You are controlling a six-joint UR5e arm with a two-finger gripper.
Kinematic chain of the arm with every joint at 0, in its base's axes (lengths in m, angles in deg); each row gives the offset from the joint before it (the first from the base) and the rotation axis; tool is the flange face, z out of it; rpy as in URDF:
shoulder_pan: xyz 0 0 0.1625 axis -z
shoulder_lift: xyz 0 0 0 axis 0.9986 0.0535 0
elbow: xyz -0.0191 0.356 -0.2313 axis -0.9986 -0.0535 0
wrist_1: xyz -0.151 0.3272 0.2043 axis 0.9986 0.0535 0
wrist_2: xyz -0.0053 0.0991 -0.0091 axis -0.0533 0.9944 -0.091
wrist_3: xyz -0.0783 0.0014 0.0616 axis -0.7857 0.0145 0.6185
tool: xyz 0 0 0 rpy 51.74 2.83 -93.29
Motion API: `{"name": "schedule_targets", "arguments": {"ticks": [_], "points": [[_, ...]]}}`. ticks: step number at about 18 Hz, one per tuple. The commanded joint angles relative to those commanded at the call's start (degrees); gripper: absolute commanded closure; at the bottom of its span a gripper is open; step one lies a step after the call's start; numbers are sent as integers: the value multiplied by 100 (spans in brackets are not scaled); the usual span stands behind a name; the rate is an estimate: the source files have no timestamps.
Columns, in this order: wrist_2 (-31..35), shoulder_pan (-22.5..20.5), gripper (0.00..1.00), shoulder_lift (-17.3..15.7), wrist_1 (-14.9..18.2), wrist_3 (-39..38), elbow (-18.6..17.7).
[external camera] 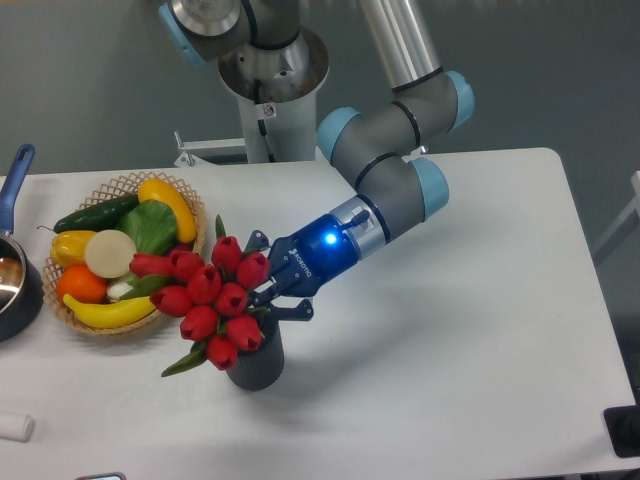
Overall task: Insert the flowers into the vase
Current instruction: 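Push the tulip stems down into the black vase, then open the gripper to release the tulips in the vase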
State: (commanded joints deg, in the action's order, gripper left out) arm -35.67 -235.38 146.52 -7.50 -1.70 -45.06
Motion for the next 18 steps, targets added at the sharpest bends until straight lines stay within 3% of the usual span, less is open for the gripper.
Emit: {"name": "schedule_targets", "arguments": {"ticks": [18], "points": [[440,0,78,70,0,167,-44]]}}
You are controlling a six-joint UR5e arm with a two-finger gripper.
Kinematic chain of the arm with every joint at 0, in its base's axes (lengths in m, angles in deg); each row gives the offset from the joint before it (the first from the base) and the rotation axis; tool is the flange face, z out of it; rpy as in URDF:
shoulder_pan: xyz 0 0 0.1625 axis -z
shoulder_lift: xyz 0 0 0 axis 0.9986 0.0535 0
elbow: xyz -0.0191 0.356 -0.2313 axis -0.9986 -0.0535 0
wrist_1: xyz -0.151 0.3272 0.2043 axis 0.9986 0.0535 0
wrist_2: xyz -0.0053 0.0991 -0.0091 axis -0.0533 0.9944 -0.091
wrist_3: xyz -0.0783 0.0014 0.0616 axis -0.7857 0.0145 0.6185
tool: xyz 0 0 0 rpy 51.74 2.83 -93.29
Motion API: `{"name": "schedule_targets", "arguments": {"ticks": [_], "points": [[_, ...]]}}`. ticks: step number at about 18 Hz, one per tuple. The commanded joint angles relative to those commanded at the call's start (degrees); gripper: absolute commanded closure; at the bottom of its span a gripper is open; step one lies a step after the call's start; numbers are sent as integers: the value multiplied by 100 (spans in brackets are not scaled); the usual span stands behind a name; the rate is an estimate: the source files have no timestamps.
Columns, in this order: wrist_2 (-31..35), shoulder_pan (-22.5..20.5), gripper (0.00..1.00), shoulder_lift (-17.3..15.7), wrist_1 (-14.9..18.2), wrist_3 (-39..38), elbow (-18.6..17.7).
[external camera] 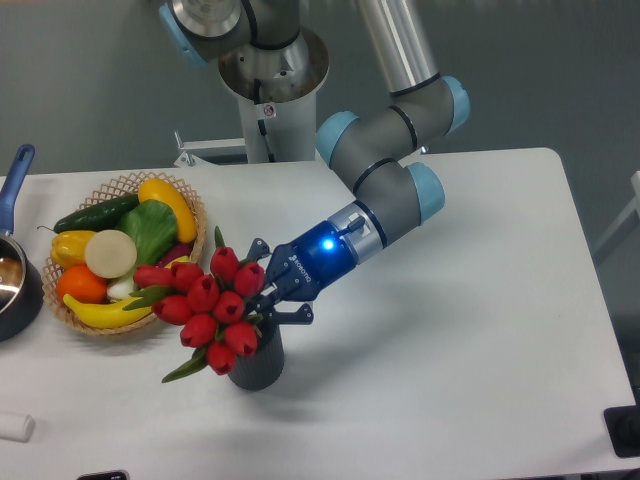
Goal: Insert the flowers into the vase
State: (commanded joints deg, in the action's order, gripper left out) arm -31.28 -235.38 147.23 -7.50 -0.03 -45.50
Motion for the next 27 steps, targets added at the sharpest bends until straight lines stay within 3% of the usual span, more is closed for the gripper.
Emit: {"name": "schedule_targets", "arguments": {"ticks": [4,5,7,10,14,16,18,20,23,25,27], "points": [[18,0,74,0,9,175,0],[18,0,67,0,9,211,0],[52,0,64,0,0,237,0],[184,0,52,0,9,290,0],[413,-9,26,-9,0,378,9],[413,-9,18,-17,9,422,18],[422,-26,0,-35,9,457,44],[422,-88,0,-114,9,457,9],[518,-149,0,-482,18,448,-44],[1359,-202,0,-632,9,483,-18],[1730,-316,0,-843,17,466,-44]]}}
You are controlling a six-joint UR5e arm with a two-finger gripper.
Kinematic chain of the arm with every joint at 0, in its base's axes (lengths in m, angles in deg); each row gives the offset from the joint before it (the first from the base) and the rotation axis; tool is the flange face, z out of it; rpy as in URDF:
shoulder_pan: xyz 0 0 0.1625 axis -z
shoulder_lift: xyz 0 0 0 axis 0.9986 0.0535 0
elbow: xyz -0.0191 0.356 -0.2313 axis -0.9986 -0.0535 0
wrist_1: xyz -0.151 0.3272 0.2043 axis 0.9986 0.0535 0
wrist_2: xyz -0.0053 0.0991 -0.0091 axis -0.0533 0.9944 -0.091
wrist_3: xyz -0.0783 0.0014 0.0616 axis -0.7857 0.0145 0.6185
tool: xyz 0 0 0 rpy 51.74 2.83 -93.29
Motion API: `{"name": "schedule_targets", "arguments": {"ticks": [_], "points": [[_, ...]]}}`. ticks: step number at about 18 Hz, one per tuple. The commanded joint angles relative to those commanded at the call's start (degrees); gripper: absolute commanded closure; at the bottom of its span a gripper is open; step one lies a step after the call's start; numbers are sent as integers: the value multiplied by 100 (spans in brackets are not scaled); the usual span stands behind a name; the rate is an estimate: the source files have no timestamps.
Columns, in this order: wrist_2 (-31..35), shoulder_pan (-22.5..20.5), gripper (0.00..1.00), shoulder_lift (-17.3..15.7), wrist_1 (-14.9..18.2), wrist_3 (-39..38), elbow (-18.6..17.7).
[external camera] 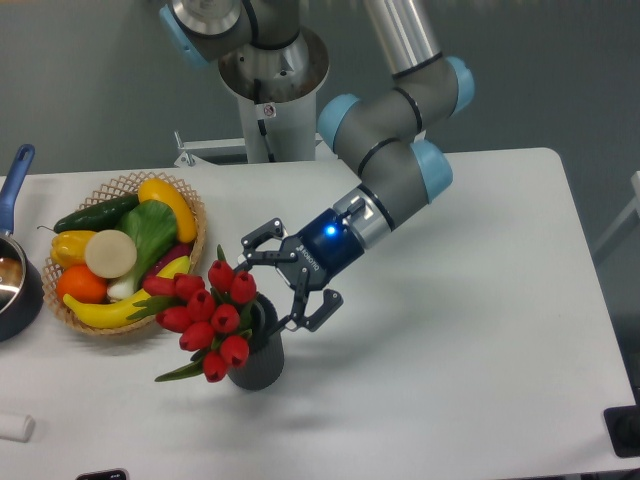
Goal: Insert the flowers into the vase
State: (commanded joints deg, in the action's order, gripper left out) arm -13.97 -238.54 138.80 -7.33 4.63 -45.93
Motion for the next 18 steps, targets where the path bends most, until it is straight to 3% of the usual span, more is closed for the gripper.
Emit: {"name": "schedule_targets", "arguments": {"ticks": [4,8,13,18], "points": [[123,-272,0,-413,0,-18,-53],[1080,-545,0,-695,-17,-27,44],[2239,-1011,0,-1362,0,9,175],[3145,-1169,0,-1591,53,35,395]]}}
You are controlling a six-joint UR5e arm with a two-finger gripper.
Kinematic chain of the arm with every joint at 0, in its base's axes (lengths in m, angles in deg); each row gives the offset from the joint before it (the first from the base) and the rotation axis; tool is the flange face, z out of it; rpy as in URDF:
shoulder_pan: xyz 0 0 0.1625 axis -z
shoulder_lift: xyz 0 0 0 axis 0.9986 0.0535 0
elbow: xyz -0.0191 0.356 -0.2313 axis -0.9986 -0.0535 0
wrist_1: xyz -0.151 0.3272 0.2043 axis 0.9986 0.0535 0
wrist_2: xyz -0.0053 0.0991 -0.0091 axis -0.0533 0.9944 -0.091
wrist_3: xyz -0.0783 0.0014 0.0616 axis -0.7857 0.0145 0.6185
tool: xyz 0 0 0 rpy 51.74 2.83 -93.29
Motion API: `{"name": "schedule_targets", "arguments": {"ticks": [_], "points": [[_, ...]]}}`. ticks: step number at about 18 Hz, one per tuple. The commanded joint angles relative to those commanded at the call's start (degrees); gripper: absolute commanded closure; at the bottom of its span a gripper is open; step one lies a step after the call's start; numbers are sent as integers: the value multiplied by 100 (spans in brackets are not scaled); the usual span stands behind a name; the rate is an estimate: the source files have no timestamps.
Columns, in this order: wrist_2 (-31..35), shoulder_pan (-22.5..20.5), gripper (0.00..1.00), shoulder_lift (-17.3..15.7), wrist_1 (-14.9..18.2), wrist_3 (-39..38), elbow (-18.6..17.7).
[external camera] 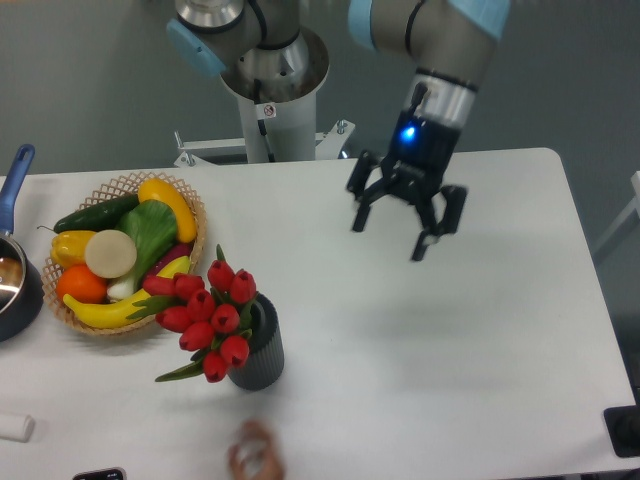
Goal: Insert the flowers into the vase
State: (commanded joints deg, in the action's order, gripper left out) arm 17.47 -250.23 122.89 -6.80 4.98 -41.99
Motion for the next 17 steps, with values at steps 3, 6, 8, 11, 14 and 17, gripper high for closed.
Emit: {"name": "schedule_targets", "arguments": {"ticks": [3,6,8,11,14,17], "points": [[1125,-18,0,-97,70,516,98],[1707,-53,0,-193,430,1570,133],[1734,-193,0,-308,720,1880,150],[1726,-352,0,-405,870,2188,98],[1726,-369,0,-440,870,2285,62],[1717,-369,0,-449,879,2285,62]]}}
